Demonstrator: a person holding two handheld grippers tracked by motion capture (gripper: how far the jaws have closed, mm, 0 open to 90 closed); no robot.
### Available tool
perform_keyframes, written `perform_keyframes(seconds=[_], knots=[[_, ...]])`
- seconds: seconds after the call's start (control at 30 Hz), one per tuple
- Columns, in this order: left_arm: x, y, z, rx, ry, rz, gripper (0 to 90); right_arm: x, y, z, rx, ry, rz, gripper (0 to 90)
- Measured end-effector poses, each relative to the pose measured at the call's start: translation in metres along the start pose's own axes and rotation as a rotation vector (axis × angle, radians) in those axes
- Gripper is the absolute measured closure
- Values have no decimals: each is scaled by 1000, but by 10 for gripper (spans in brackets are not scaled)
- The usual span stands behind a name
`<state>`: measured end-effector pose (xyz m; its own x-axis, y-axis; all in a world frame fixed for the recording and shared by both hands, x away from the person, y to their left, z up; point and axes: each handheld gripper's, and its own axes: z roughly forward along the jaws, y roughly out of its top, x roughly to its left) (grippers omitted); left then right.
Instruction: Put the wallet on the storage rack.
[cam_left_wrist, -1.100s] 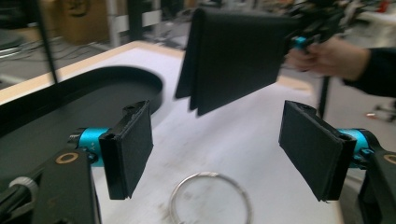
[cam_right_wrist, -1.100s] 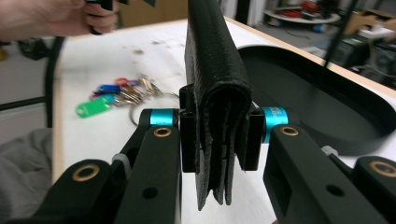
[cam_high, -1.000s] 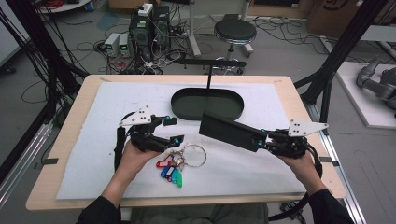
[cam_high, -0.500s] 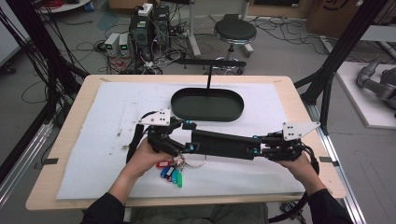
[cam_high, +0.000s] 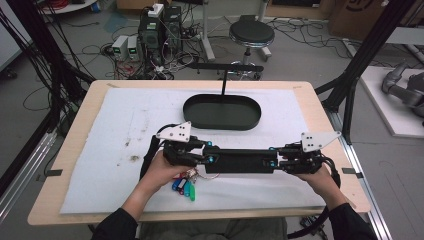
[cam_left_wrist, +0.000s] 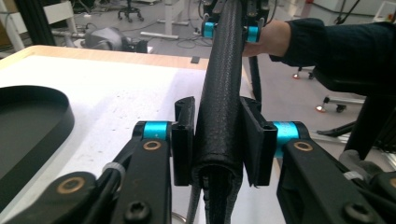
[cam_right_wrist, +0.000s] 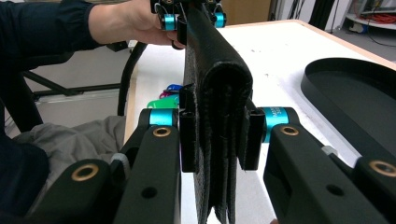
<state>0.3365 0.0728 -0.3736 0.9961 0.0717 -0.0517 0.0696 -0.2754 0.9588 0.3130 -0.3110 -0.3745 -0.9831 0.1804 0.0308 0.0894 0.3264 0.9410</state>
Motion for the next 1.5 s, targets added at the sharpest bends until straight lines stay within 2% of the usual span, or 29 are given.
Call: perform_keyframes(seconds=[0.07, 0.27, 0.33, 0.4, 0.47, 0.57, 0.6, 0.77, 0.83, 0.87, 0.9, 0.93, 0.97, 1.27, 1.5], knots=[[0, 0, 0, -2, -2, -2, 711, -1, -1, 0, -1, 0, 5, 753], [0, 1, 1, 0, 31, 6, 737, -3, -3, 1, 0, -25, 12, 726], [-1, 2, 1, 11, 48, 22, 740, -3, -3, 2, -3, -63, 21, 657], [0, 2, 2, 5, 57, 22, 741, -4, -4, 1, -5, -81, 27, 603], [1, 3, 1, 0, 75, 23, 742, -6, -5, -1, -17, -121, 53, 452], [4, 6, -3, -7, 123, 30, 742, -12, -13, -11, -62, -244, 111, 359], [5, 8, -5, -10, 141, 34, 742, -12, -13, -11, -62, -244, 111, 359], [13, 14, -13, -32, 210, 49, 741, -17, -30, -27, -114, -531, 199, 336], [18, 15, -15, -44, 243, 48, 741, -18, -33, -33, -90, -638, 234, 330], [20, 16, -16, -43, 255, 51, 741, -18, -35, -35, -99, -688, 248, 331], [23, 17, -17, -40, 271, 55, 741, -17, -41, -39, -116, -767, 251, 341], [25, 18, -18, -36, 281, 54, 741, -17, -41, -39, -116, -767, 251, 341], [28, 19, -18, -32, 290, 51, 741, -19, -45, -43, -105, -812, 268, 341], [47, 28, -17, -13, 336, 45, 741, -23, -54, -53, -106, -865, 316, 340], [65, 32, -13, 5, 366, 50, 741, -25, -55, -53, -94, -880, 314, 341]])
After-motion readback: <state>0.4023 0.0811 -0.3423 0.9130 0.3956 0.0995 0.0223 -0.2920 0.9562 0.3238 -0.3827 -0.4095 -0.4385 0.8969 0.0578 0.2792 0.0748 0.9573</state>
